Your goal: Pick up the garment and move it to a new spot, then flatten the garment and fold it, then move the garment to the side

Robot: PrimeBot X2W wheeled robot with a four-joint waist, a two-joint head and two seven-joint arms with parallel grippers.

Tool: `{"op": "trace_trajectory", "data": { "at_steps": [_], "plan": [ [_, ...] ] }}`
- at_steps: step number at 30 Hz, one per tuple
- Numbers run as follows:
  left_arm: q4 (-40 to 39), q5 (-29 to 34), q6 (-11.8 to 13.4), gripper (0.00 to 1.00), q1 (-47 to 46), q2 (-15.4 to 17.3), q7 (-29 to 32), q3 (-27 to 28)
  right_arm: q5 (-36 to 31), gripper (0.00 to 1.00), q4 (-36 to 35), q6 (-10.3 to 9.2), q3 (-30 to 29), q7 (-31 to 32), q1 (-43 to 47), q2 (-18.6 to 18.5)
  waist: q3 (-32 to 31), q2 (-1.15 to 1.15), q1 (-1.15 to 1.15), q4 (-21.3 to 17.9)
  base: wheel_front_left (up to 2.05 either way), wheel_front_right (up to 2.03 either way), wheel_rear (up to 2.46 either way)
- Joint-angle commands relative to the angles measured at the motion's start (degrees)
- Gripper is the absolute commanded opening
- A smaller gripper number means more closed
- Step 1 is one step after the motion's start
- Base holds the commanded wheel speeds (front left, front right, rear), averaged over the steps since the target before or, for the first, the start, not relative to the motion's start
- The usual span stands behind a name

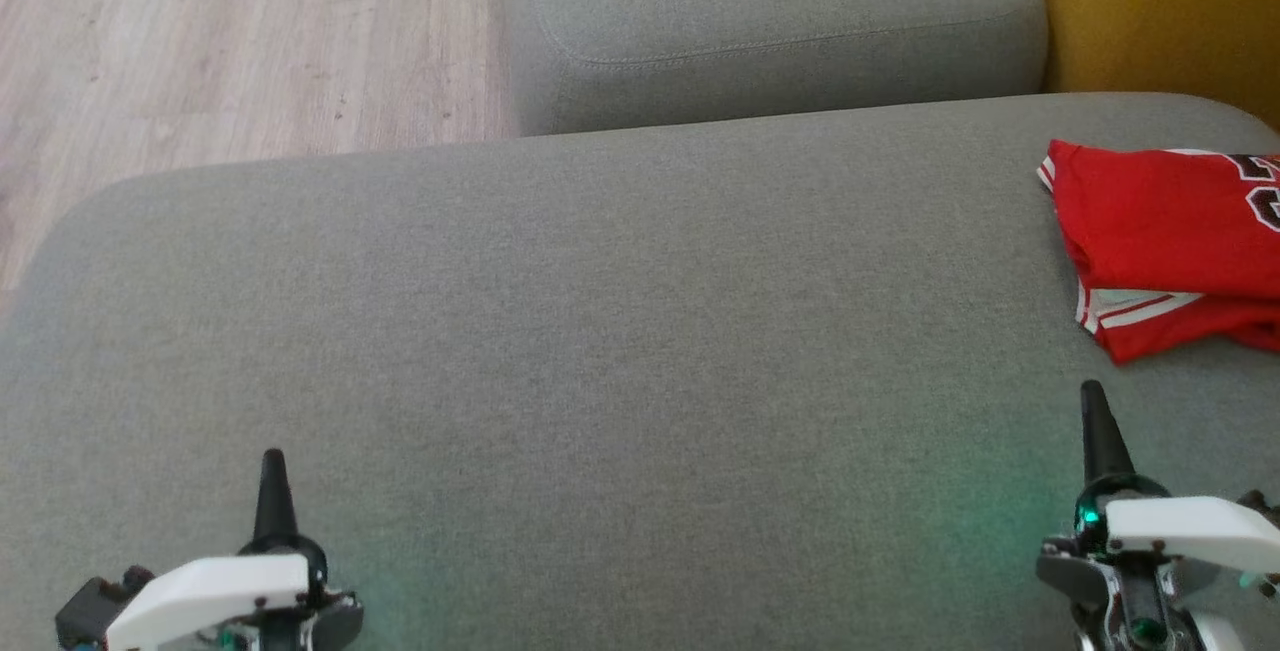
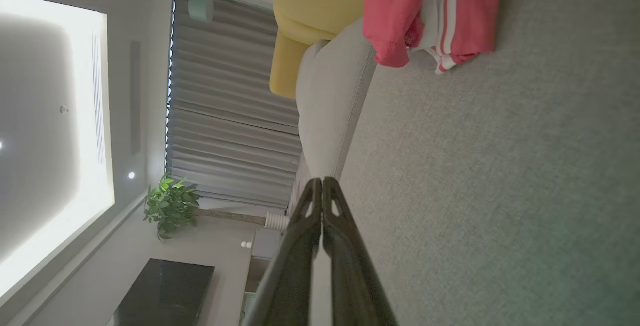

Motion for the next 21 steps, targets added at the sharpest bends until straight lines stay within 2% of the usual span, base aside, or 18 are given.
{"op": "trace_trajectory", "data": {
  "at_steps": [1, 21],
  "plan": [
    [-1.6, -1.3, -0.6, 0.0, -3.4, 0.9, 0.3, 2.2, 1.4, 0.0, -2.2, -0.03, 0.7, 0.4, -3.5, -1.2, 0.0, 0.0, 0.0, 0.0, 0.0, 0.0, 0.0],
    [-1.1, -14.9, -2.6, 0.0, -5.7, 0.8, 3.8, 5.1, 14.6, 0.0, -2.2, -0.04, -1.8, 3.9, -5.4, -1.1, 0.8, 0.0, 0.0, 0.0, 0.0, 0.0, 0.0]
  ]
}}
